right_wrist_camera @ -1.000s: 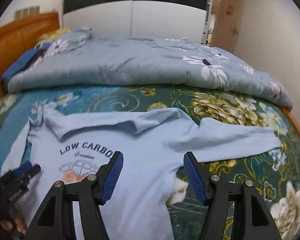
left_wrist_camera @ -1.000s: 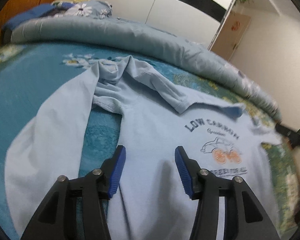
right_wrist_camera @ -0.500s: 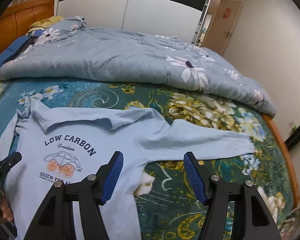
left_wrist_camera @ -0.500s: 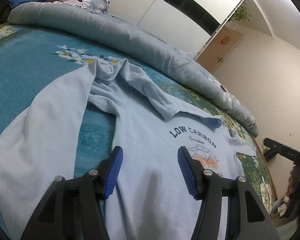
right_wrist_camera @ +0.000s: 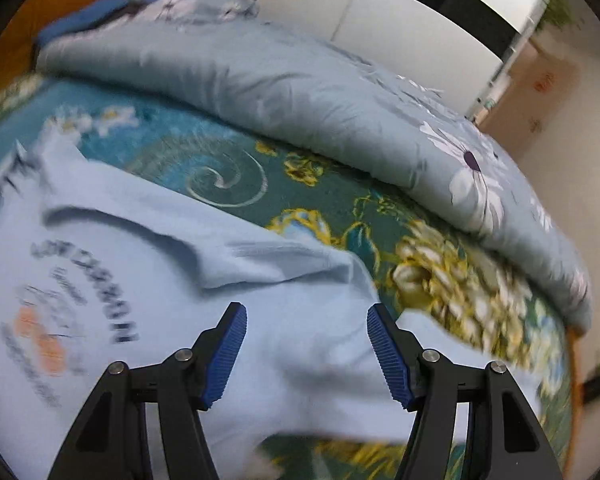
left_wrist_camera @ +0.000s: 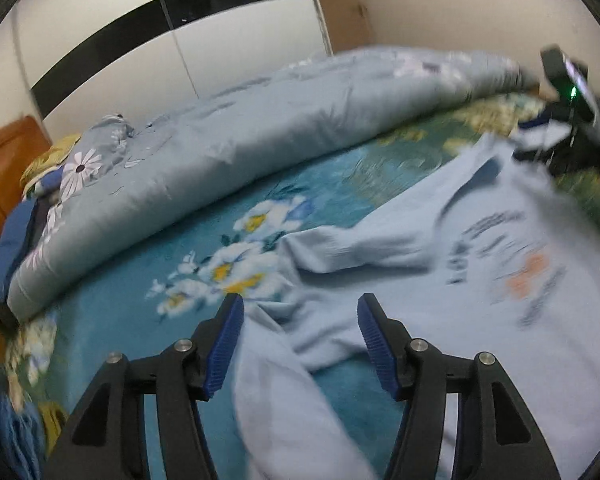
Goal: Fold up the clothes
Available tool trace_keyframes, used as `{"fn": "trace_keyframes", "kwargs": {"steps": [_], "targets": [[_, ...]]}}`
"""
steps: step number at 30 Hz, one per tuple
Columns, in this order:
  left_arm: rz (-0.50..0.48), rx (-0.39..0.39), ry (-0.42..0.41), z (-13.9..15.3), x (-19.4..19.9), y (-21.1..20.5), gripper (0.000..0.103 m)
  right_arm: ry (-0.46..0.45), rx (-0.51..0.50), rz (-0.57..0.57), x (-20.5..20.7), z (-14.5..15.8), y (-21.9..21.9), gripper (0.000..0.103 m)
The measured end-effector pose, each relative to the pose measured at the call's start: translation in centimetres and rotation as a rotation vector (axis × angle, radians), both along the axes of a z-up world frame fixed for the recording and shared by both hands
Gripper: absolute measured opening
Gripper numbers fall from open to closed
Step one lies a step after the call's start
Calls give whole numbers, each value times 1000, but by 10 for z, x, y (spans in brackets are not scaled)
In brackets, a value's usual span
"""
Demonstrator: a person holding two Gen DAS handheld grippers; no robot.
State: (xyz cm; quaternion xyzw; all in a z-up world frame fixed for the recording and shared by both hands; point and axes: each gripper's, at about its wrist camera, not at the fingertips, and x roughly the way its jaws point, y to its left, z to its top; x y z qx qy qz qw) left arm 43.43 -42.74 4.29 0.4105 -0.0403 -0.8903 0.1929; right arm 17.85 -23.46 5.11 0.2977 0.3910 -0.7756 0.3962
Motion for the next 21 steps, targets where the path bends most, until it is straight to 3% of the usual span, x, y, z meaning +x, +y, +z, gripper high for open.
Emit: {"fn": "trace_keyframes", "kwargs": {"steps": [3, 10, 11, 13, 14, 15, 16, 18, 21], "targets": [[-14, -18, -72, -18, -19, -18, 61, 5, 12, 42, -14, -7, -7, 67], [-12, -55, -106, -38, -51, -32, 61, -5, 20, 153, -33, -14, -24, 65], [-16, -41, -101, -39, -55, -35, 60, -9, 18, 166, -35, -15, -27, 64], [-18, -8, -69, -36, -59, -40, 47, -9, 4, 193, -37, -13, -31, 62], [-15, 19, -38, -33, -59, -43, 33, -21, 3, 210, -38, -12, -33, 58], [-8, 60, -9, -31, -59, -49, 17, -33, 8, 221, -39, -12, -35, 45], [-2, 98, 7, -31, -61, -53, 9, -45, 26, 222, -41, -14, -39, 28], [9, 143, 17, -33, -65, -59, 7, -88, 52, 219, -46, -17, -46, 11], [31, 154, 33, -34, -69, -62, 5, -123, 23, 200, -52, -13, -49, 5]]}}
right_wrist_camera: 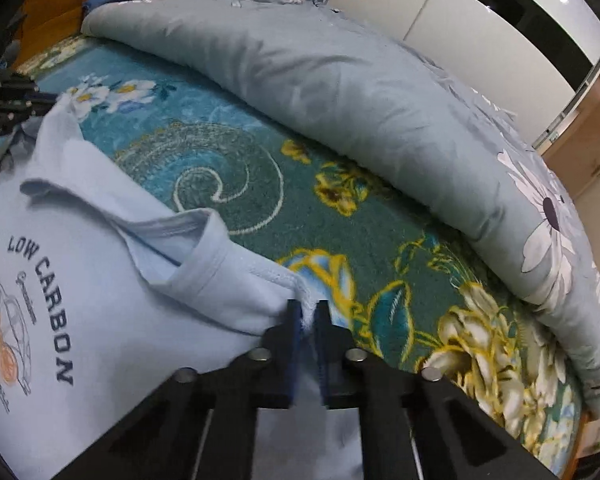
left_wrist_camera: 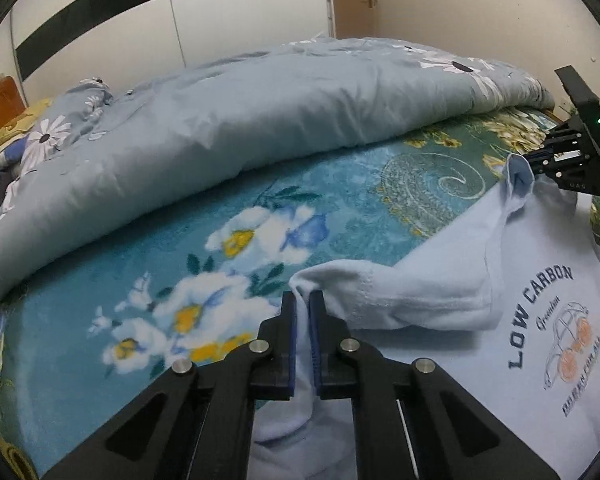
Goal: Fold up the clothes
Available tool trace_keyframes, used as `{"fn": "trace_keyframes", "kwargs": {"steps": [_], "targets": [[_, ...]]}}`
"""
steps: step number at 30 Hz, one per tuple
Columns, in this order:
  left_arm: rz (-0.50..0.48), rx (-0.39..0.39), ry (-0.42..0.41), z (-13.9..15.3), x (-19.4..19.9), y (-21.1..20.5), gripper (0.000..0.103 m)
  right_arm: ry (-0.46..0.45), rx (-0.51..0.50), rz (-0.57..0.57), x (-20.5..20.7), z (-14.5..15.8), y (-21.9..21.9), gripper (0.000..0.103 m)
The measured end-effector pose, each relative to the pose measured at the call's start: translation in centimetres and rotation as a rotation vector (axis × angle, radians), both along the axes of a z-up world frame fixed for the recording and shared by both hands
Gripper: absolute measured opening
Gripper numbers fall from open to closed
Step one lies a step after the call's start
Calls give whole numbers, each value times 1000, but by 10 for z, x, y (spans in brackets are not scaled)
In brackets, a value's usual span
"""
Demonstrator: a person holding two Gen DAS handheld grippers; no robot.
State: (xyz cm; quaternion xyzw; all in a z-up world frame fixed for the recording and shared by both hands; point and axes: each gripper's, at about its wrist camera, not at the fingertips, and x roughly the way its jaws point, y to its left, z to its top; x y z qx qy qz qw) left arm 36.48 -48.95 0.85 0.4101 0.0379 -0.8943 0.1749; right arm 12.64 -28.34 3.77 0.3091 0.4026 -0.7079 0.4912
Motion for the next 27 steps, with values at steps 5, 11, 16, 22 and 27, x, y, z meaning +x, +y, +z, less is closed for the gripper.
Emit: {"fn": "trace_keyframes", "kwargs": {"steps": [5, 11, 16, 22, 27], "targets": [[126, 114, 25, -3, -5, -30, 5, -120, -122, -167, -32, 11, 1, 4], [241, 145, -90, -24, -17, -51, 4, -154, -53, -243, -38, -9, -14, 4], [261, 188, -39, -9, 3, -51, 5, -100, -52, -250, -28, -1, -13, 16], [275, 202, 42, 29, 65, -36, 17, 1, -184, -320, 0, 39, 24, 50], [200, 191, 82, 44, 137, 18, 55, -2, -266, -328, 44, 53, 70, 56]]}}
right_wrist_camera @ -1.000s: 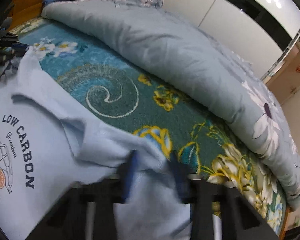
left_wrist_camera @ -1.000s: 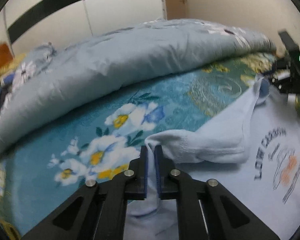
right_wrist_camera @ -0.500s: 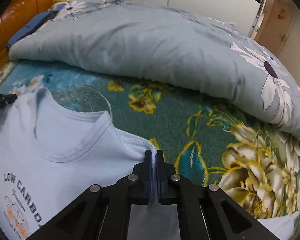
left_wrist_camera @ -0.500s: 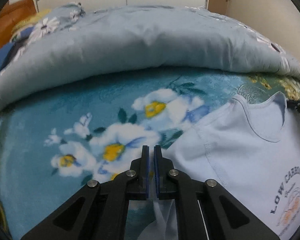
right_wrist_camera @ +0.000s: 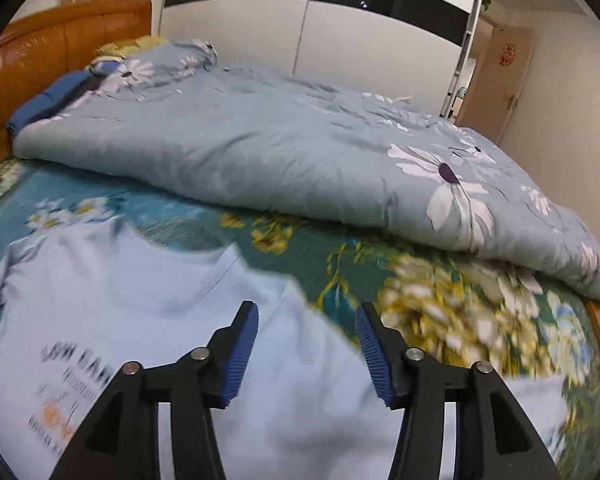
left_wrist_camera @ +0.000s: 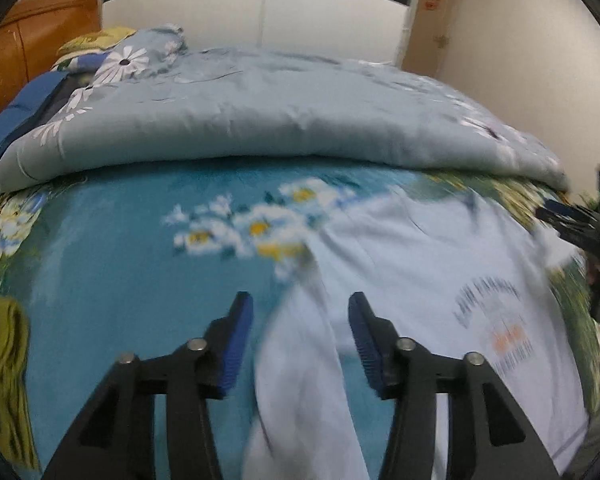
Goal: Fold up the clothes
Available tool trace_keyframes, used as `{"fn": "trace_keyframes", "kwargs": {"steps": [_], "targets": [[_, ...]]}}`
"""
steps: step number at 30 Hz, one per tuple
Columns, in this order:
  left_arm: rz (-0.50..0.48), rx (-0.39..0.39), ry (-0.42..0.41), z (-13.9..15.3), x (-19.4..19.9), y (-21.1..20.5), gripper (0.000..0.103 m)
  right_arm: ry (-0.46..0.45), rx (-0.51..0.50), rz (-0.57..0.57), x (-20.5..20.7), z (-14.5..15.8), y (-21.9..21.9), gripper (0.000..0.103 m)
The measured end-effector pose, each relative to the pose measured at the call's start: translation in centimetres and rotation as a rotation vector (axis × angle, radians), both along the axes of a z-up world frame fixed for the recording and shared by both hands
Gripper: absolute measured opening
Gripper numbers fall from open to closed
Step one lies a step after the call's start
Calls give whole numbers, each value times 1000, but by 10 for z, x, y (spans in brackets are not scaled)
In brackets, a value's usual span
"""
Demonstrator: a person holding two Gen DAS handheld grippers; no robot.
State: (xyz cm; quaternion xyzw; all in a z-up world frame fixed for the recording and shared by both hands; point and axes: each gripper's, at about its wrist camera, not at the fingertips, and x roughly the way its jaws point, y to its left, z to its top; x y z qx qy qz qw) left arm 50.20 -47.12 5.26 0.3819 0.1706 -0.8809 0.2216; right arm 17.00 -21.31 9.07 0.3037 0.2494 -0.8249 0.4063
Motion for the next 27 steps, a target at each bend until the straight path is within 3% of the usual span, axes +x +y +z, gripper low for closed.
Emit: {"fn": "trace_keyframes", "kwargs": {"steps": [9, 14, 18, 20, 22, 23, 27], "targets": [[-55, -60, -47, -22, 85, 109, 55, -81, -61, 55, 77, -21, 49, 56], [-41, -118, -70, -26, 104, 144, 55, -109, -76, 63, 91, -29, 46, 56], [-6, -209, -124, -34, 111, 153, 55, -128, -95, 79, 100, -30, 37, 56], [8, -195, -124, -38, 116, 150, 54, -136, -102, 78, 101, -30, 34, 56], [34, -155, -115, -42, 122, 141, 34, -146, -104, 78, 102, -30, 31, 56], [48, -133, -113, -43, 125, 135, 8, -150, -104, 79, 102, -30, 31, 56], [106, -79, -85, -40, 141, 105, 6, -152, -99, 78, 103, -32, 30, 56]]}}
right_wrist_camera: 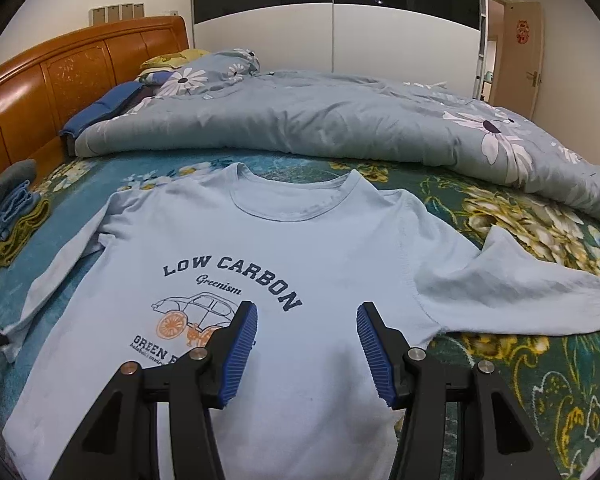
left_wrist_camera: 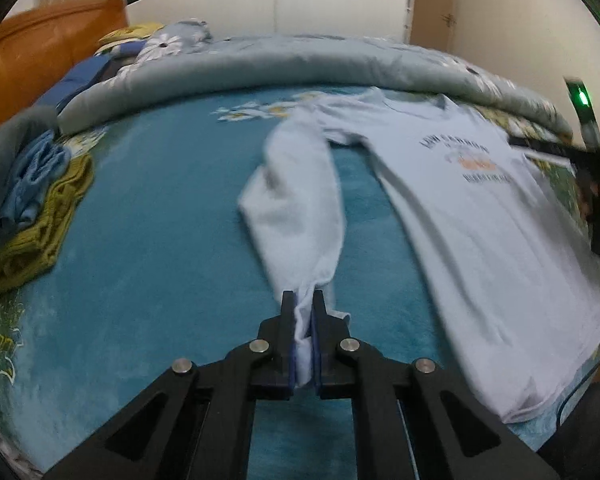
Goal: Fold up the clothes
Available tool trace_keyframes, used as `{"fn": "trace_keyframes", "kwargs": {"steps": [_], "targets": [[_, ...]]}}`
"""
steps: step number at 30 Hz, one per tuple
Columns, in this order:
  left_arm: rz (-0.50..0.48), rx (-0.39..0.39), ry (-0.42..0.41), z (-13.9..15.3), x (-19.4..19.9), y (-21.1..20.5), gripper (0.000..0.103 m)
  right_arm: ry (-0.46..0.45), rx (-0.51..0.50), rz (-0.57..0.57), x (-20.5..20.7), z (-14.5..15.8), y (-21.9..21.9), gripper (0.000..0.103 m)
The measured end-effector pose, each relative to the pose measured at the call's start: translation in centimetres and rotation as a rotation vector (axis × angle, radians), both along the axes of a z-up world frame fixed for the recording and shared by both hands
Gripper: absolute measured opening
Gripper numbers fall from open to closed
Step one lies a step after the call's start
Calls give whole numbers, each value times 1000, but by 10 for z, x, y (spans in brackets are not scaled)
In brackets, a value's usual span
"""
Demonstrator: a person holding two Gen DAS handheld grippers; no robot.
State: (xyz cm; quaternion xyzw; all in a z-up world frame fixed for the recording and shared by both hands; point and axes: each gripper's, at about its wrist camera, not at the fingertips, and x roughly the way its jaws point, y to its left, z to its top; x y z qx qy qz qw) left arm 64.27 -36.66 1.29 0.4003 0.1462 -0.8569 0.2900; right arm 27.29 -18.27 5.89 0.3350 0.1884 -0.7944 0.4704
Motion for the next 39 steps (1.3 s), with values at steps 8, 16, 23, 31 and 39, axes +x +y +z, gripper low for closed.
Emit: {"fn": "trace_keyframes", "kwargs": {"steps": [8, 16, 23, 31, 39], "targets": [[346, -130, -45, 33, 33, -122, 6, 6, 18, -42, -7, -2, 14, 56], [468, -138, -142, 16, 26, -192, 6, 8, 50, -103, -20, -5, 35, 56], [455, -64, -128, 4, 22, -191, 20, 21, 74, -137, -21, 0, 60, 56], [343, -67, 6, 44, 34, -102, 54, -17, 97, -151, 2, 19, 112, 56], [-128, 268, 77, 6, -15, 15, 54, -161, 204, -96, 56, 4, 162, 56]]}}
